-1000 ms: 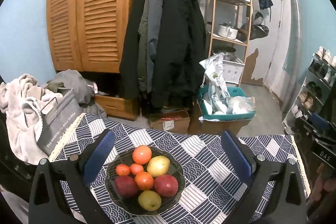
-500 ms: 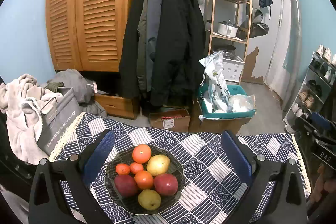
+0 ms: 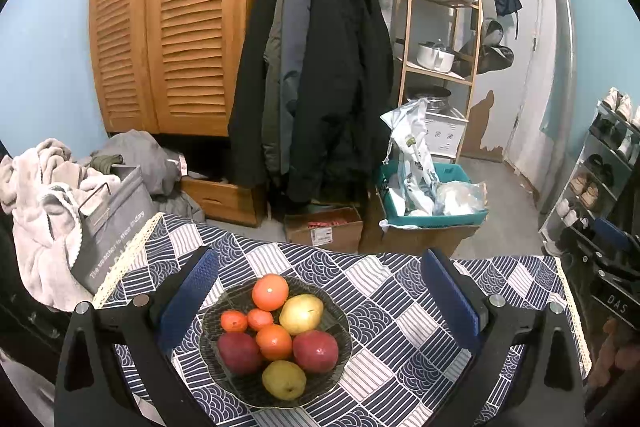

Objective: Organize fruits

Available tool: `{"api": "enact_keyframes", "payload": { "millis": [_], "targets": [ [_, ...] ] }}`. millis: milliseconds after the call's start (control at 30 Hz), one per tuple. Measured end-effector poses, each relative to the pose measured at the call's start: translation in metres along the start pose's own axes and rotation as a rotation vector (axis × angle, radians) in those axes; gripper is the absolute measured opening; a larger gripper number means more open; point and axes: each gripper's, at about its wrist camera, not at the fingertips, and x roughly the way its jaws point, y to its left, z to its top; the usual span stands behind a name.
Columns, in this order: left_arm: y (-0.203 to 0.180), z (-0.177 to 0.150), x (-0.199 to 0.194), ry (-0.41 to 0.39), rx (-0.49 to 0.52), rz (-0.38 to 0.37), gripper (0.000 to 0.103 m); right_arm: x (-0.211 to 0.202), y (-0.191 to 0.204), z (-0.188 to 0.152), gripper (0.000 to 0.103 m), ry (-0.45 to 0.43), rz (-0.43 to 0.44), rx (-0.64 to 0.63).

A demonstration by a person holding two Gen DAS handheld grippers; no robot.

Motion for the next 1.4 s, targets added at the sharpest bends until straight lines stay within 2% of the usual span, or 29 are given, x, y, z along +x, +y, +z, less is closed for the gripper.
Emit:
{"api": "enact_keyframes", "payload": {
  "millis": [600, 1400],
  "targets": [
    [-0.008, 0.001, -0.009, -0.033, 0.009, 0.023, 0.102, 0.0, -0.001, 0.0, 0.085, 0.001, -0.001, -0.001],
    [-0.011, 0.004, -0.011, -0.038, 0.028, 0.049, 0.102, 0.0, -0.001, 0.001, 0.085, 0.001, -0.001, -0.003]
  ]
}}
